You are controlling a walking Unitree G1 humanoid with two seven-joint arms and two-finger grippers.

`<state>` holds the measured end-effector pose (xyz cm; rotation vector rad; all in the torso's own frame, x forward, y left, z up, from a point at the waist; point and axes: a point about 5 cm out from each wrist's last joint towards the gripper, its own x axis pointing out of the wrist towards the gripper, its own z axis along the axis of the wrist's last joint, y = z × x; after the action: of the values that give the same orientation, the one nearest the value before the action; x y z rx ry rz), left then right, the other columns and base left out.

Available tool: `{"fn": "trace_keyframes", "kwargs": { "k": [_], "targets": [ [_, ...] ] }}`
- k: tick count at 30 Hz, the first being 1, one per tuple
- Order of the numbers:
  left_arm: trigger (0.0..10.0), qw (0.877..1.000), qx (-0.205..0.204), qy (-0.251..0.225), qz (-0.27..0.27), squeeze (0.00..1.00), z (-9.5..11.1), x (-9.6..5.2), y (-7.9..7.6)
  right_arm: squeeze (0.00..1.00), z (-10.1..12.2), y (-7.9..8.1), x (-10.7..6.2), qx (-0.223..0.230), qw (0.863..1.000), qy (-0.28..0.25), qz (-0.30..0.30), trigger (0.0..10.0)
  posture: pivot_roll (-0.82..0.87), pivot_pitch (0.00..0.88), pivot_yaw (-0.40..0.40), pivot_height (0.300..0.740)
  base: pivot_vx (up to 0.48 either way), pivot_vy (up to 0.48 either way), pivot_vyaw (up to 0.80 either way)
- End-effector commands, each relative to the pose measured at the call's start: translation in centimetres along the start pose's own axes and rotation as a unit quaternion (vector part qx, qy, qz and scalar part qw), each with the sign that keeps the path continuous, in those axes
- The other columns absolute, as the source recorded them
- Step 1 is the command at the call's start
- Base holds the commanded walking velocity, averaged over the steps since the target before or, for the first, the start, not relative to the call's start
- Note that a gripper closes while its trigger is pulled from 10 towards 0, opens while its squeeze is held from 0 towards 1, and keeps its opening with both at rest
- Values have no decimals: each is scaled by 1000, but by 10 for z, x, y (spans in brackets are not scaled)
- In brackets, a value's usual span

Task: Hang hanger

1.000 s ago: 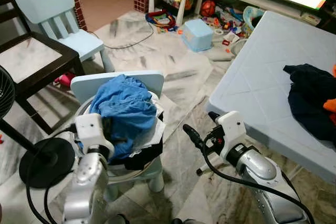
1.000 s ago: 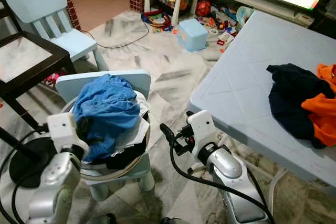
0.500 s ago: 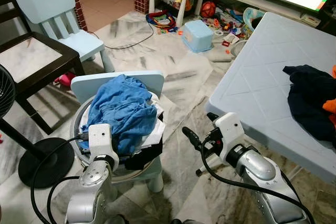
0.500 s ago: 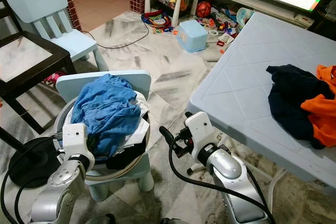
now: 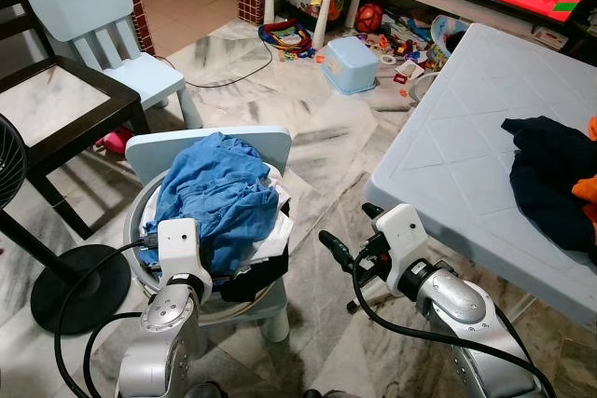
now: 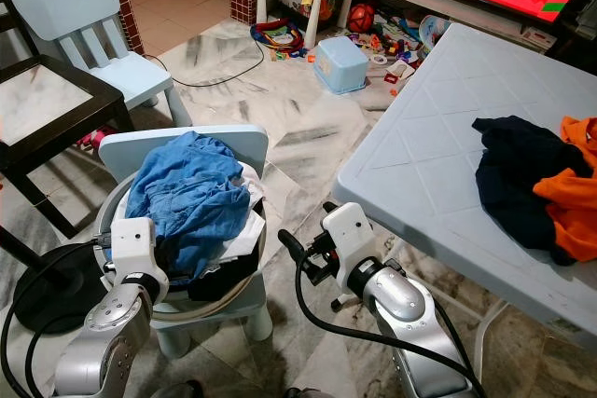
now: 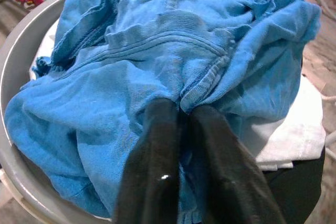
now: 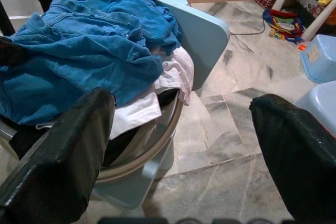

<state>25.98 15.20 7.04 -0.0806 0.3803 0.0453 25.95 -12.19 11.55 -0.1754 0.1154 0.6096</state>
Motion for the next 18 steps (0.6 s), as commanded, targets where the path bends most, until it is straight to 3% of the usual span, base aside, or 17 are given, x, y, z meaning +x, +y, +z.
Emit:
{"fn": "trace_keyframes", "kwargs": {
  "k": [1,14,15,16,18],
  "targets": [
    [10000,1000,6,0,-3,1000,1,-2,-3,0,-2,-2,-2,-5,1000,5,-5,10000,20,126,-124,740,0,0,0],
    [10000,1000,18,-4,-4,1000,5,-1,-5,0,-3,-1,-2,-6,1000,4,-3,10000,22,129,-119,740,0,0,0],
    [10000,1000,20,-6,-9,957,6,-1,-6,0,-3,-1,-2,-7,1000,4,-3,10000,22,128,-120,740,0,0,0],
    [10000,1000,22,-8,-11,0,7,-1,-7,0,-3,-1,-2,-7,1000,4,-3,10000,21,128,-120,740,0,0,0],
    [10000,1000,23,-11,-15,0,9,-1,-8,0,-3,-1,-1,-7,1000,4,-2,10000,22,128,-120,740,0,0,0]
  ]
}}
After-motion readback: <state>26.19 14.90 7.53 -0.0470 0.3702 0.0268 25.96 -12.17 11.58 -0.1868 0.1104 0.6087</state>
